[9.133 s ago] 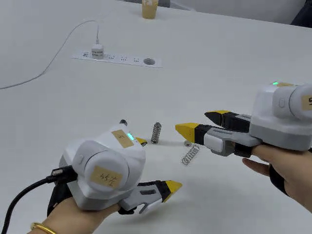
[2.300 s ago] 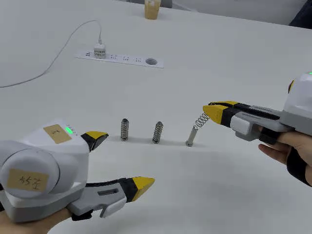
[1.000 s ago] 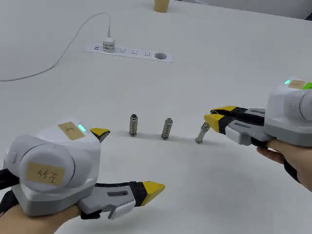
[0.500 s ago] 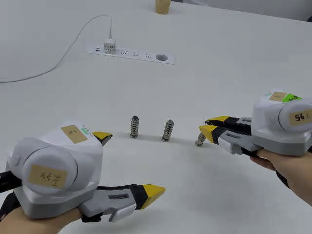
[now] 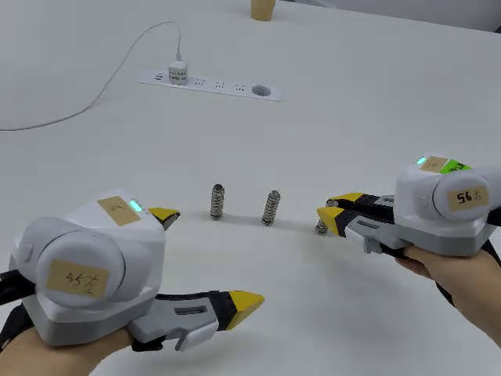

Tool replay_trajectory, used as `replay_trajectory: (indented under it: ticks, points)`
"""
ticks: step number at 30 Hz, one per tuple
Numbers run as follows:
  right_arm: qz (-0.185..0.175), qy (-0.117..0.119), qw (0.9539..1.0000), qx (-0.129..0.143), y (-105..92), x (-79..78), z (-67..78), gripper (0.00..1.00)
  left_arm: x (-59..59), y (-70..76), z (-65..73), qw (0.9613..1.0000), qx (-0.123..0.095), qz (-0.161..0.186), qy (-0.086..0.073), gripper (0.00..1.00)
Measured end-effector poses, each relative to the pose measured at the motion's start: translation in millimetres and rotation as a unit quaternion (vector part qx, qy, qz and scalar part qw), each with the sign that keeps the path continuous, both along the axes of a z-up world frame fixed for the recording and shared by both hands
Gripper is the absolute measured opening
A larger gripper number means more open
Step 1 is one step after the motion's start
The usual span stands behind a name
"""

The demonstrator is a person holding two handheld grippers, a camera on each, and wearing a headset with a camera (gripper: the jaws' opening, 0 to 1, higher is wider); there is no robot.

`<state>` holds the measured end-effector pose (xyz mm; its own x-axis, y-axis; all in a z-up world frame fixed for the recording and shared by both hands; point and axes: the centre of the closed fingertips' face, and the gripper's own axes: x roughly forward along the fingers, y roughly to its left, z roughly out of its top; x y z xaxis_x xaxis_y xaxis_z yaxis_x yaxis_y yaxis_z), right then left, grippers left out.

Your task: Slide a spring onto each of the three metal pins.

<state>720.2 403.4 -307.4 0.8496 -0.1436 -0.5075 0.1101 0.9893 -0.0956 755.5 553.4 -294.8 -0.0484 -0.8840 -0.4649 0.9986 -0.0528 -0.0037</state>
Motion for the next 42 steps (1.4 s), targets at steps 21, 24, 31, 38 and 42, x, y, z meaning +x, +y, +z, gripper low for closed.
replay_trajectory:
  ticks: [21, 24, 31, 38, 42]
  points:
    - [-0.028, -0.029, 0.9979, 0.051, 6.3, -8.5, 23.5, 0.28, 7.7, 0.6, 7.1, 0.9999, -0.002, 0.011, -0.001, 0.84]
    - [-0.033, -0.033, 0.9969, 0.063, 9.3, -11.4, 29.0, 0.33, 9.5, 1.1, 9.8, 0.9999, -0.004, 0.014, 0.001, 0.84]
    - [-0.05, -0.036, 0.9936, 0.094, 17.9, -23.9, 38.1, 0.5, 12.4, 3.0, 15.6, 0.9998, -0.003, 0.018, 0.001, 0.84]
    - [-0.056, -0.046, 0.9918, 0.105, 28.0, -37.4, 49.5, 0.58, 13.6, 7.3, 18.2, 0.9998, 0.005, 0.019, -0.004, 0.84]
    - [-0.058, -0.051, 0.9908, 0.11, 32.2, -44.4, 54.3, 0.62, 14.2, 10.7, 19.7, 0.9997, 0.008, 0.023, -0.002, 0.84]
